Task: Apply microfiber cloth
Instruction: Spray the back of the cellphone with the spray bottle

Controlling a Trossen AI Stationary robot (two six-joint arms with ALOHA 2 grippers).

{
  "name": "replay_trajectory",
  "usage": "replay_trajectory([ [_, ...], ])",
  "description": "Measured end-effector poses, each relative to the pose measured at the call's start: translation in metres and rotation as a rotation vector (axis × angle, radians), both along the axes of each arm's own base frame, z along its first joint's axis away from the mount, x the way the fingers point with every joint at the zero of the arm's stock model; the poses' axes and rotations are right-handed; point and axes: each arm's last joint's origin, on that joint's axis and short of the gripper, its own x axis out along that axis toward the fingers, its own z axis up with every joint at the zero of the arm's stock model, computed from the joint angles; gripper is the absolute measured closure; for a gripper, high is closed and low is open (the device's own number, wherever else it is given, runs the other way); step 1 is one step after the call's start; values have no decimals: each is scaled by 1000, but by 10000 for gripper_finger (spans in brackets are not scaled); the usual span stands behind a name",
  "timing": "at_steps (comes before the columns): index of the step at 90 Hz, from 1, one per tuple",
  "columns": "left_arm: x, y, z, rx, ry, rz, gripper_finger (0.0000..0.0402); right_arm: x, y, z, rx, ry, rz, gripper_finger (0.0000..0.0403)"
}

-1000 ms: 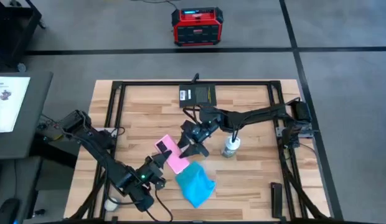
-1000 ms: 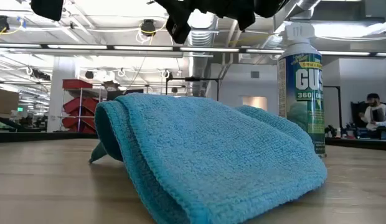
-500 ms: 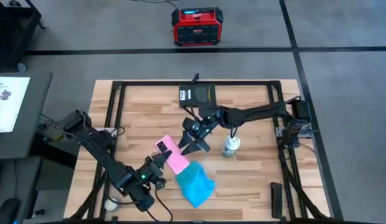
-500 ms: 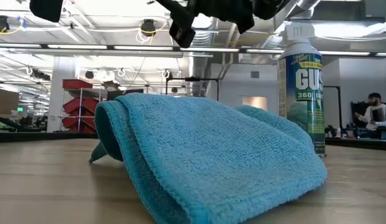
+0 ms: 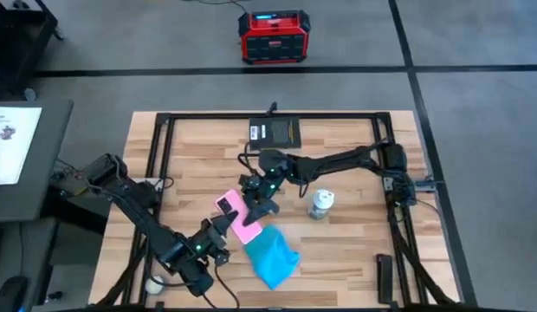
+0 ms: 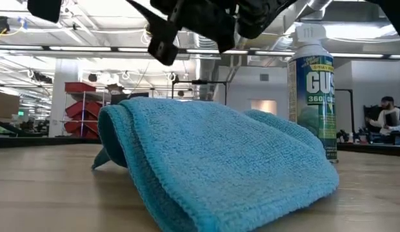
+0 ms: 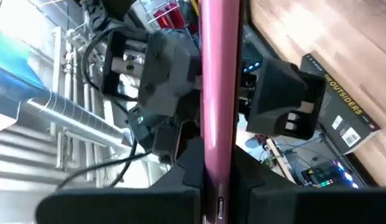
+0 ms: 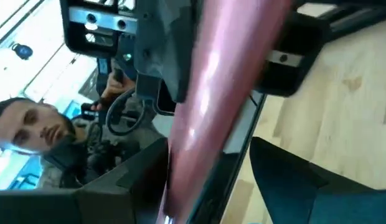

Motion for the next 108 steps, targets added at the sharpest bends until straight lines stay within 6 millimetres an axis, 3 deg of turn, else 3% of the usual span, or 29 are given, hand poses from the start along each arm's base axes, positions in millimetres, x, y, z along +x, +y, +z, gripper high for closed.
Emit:
replay_trajectory([
  [13,0,0,0,-7,-2,-3,396,-7,10,11,-33,-16,26,191],
  [38,0,0,0,-9,-2,-4,396,-8,19,4,-77,2,51,190],
  [64,0,0,0,-7,1,-4,396,-13,-7,3,-127,-15,10,191],
  [74,0,0,0,-16,-7,-4,396,-18,-13,13,-170,-69,-1,193],
  [91,0,0,0,-17,-8,-5,396,-31,-9,32,-260,-144,1,221],
  [108,0,0,0,-17,-7,-5,396,-34,4,28,-304,-111,16,252],
])
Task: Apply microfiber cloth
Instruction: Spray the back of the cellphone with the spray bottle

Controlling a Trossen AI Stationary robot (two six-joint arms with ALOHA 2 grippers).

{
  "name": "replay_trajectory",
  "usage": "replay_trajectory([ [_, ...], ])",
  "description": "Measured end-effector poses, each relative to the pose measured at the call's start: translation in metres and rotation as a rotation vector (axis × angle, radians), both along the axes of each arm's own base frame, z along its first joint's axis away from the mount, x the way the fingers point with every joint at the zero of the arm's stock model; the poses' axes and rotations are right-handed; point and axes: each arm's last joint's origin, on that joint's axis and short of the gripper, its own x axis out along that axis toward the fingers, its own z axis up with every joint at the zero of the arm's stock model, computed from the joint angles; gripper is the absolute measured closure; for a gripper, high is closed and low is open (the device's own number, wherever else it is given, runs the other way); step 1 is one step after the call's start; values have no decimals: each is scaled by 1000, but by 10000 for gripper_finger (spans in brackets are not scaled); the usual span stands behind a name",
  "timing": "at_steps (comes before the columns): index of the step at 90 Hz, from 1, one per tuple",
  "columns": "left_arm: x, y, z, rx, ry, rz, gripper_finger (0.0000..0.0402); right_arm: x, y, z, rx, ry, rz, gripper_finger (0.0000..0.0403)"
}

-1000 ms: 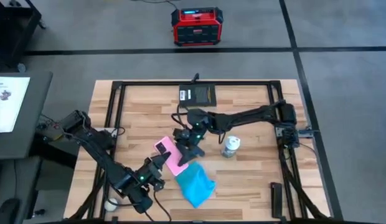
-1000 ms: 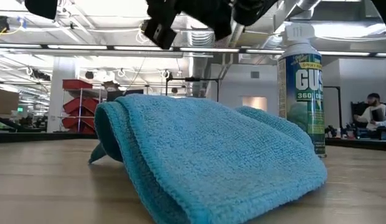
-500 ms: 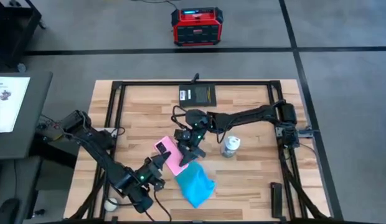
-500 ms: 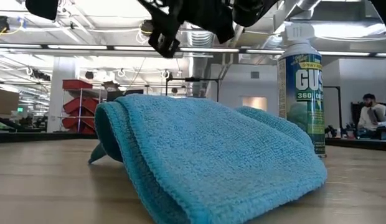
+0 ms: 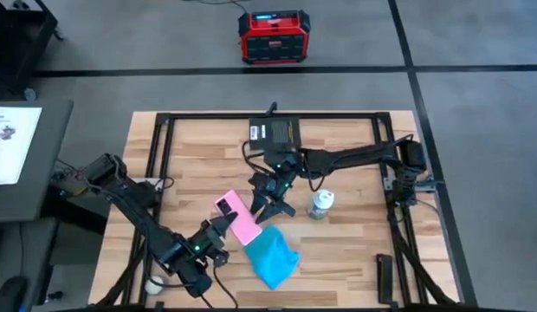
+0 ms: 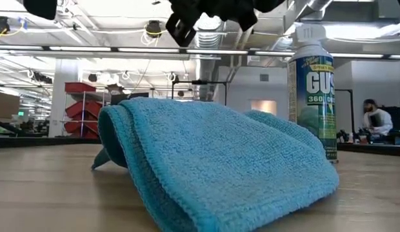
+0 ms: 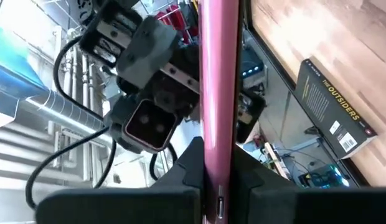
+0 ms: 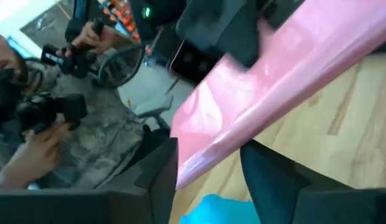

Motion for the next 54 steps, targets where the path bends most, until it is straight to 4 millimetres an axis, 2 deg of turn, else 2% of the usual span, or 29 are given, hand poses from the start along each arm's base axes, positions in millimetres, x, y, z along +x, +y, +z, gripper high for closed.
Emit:
replay_trajectory([
  [14,0,0,0,1,1,1,396,-2,16,-11,-18,56,56,259],
  [22,1,0,0,-4,-14,6,396,-8,20,0,-51,-4,82,262],
  [28,1,0,3,-8,-41,15,396,-17,16,16,-71,-43,81,266],
  [35,0,1,1,-4,-3,3,396,-36,8,36,-111,-53,80,272],
  [41,1,1,-2,0,20,-2,396,-62,8,60,-180,-66,68,279],
  [48,2,4,-1,5,9,13,396,-92,18,84,-284,-101,54,287],
  [54,3,5,0,6,7,17,396,-111,29,92,-370,-150,30,292],
])
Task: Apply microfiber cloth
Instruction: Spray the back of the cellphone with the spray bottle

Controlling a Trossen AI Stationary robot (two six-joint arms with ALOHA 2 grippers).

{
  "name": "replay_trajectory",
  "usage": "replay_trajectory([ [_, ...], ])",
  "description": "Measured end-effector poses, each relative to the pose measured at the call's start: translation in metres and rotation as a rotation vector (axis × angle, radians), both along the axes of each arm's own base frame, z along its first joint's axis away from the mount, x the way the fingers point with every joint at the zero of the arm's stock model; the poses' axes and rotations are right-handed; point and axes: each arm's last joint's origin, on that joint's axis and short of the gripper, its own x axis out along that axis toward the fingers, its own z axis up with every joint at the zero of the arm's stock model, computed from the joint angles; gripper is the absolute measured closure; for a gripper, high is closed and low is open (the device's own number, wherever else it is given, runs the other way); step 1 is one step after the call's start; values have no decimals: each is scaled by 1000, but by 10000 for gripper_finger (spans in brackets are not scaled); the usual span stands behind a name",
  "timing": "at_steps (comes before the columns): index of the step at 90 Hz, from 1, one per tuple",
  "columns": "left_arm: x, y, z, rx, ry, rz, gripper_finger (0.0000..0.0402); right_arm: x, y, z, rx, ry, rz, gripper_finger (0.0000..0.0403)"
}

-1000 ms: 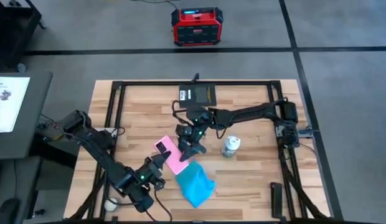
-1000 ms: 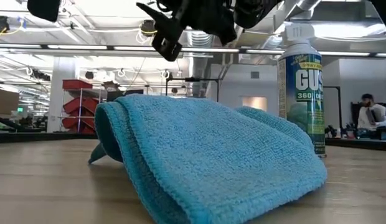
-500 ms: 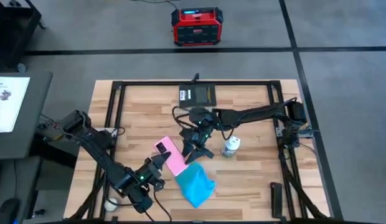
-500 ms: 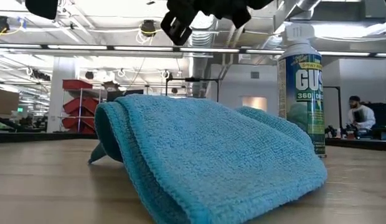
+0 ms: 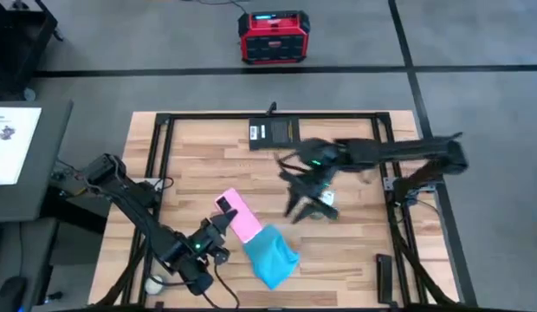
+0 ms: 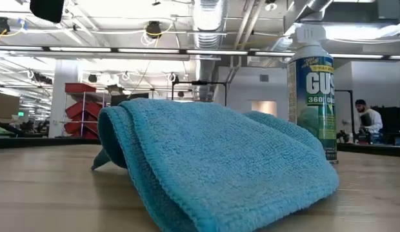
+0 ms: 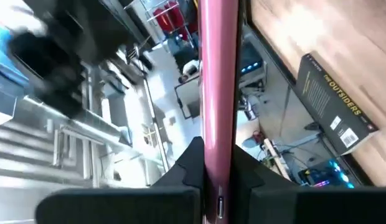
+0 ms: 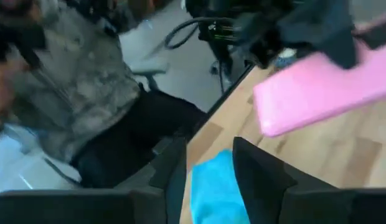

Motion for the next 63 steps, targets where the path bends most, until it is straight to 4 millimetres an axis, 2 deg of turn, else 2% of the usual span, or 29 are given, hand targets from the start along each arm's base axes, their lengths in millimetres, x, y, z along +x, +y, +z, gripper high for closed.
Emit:
replay_trajectory([
  [11,2,2,0,-3,-1,8,396,-26,10,-10,-139,-86,-133,300],
  [19,2,2,0,-5,-4,10,396,-30,14,-31,-160,-80,-308,303],
  [26,3,3,0,-6,-6,14,396,-19,20,-51,-103,-125,-442,303],
  [39,5,5,0,-6,-5,24,396,13,27,-72,-33,-222,-474,304],
  [52,6,7,0,1,1,30,396,34,21,-78,30,-168,-500,310],
  [63,6,7,0,1,1,29,395,39,15,-77,113,-132,-411,310],
])
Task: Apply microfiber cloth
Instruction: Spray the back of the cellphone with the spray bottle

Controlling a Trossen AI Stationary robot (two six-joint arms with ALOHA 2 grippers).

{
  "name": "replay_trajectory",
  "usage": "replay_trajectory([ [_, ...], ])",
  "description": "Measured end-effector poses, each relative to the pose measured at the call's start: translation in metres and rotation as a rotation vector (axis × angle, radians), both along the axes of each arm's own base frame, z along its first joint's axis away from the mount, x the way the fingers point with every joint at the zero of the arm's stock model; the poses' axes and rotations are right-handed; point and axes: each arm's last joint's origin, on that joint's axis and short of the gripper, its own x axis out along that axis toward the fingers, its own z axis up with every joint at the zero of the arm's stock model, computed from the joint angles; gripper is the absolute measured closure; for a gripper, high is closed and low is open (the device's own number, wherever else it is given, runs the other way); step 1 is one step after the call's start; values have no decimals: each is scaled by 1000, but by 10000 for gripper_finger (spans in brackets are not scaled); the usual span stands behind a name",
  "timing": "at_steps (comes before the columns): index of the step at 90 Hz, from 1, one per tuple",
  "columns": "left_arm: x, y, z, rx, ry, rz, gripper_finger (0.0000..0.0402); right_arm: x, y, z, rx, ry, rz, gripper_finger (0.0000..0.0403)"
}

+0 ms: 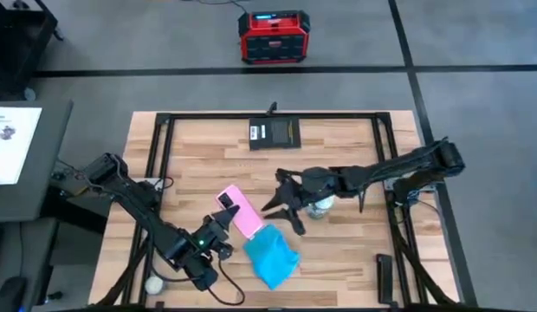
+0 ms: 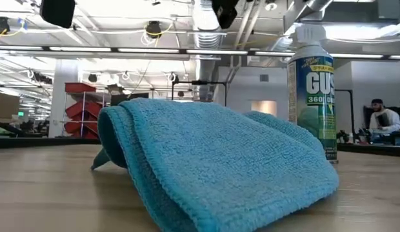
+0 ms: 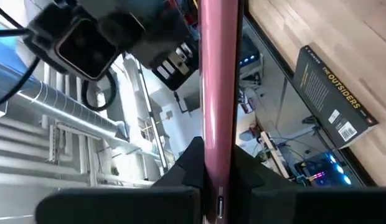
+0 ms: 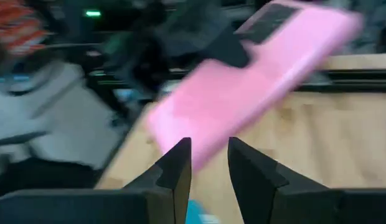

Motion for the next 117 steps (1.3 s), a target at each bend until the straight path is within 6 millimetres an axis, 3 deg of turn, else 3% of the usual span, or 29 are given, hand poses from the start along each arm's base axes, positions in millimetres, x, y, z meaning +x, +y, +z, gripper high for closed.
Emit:
replay_trajectory([
  [17,-1,-1,0,-1,-1,-3,395,0,-6,0,38,13,57,291],
  [56,0,-1,0,3,3,-3,395,2,-14,-1,137,59,12,194],
  [74,0,-1,0,4,3,-3,395,3,-25,-1,233,100,7,188],
  [105,0,-1,0,5,4,-3,395,26,-33,-31,336,130,89,188],
  [117,0,-1,1,6,5,-3,395,28,-32,-25,360,65,122,188],
])
